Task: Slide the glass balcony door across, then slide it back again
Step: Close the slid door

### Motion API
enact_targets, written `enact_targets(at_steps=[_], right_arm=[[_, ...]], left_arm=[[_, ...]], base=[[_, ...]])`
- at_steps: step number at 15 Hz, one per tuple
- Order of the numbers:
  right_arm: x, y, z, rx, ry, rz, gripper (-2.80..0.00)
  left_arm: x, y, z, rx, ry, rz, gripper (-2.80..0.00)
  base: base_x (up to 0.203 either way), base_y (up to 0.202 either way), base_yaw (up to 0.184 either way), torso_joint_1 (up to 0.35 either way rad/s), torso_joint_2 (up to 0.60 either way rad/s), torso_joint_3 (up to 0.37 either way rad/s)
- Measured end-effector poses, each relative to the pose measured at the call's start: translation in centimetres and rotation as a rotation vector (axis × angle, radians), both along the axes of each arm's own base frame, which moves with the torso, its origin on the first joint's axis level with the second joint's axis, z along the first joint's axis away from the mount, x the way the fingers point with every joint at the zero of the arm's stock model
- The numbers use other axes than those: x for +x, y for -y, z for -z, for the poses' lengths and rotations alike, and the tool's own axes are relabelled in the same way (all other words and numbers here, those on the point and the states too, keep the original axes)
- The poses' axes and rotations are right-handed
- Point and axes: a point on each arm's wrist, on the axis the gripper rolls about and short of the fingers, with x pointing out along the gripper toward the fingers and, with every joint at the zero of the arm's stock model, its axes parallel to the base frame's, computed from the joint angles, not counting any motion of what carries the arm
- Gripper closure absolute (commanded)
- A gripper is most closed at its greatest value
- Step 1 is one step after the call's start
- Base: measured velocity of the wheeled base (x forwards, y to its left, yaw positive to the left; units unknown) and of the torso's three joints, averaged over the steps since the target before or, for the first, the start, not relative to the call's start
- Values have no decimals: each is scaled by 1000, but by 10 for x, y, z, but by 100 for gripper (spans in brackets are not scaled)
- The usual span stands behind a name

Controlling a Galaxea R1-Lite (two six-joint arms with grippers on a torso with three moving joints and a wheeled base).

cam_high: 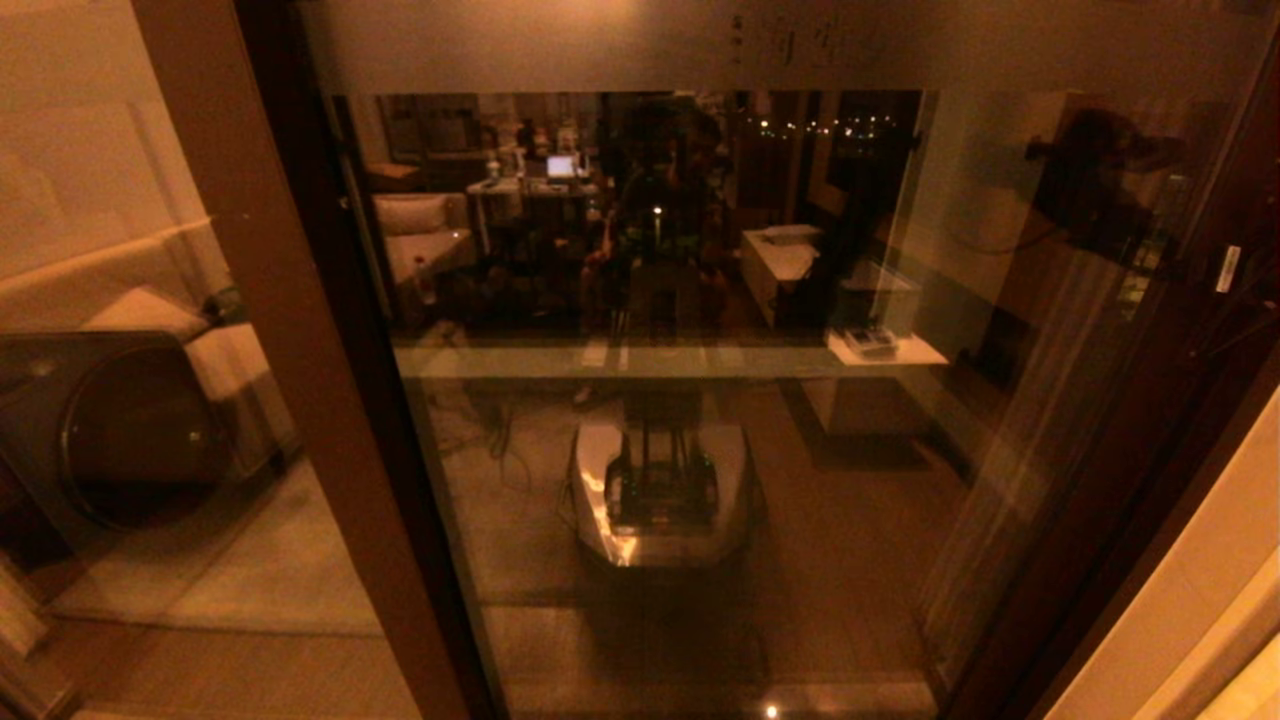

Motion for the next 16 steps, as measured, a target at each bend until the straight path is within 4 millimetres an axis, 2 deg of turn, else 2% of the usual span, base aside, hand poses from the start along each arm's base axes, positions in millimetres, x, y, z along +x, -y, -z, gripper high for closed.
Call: enact_targets(at_steps=[4, 8, 16], right_arm=[[0, -2, 1, -3, -5, 8, -280], [-3, -2, 0, -32, -19, 89, -280], [-8, -10, 1, -27, -31, 74, -280]], left_arm=[[0, 0, 0, 0, 0, 0, 0], [0, 0, 0, 0, 0, 0, 0], [0, 0, 0, 0, 0, 0, 0]], base=[[0, 0, 0, 0, 0, 0], [0, 0, 0, 0, 0, 0], [0, 0, 0, 0, 0, 0]])
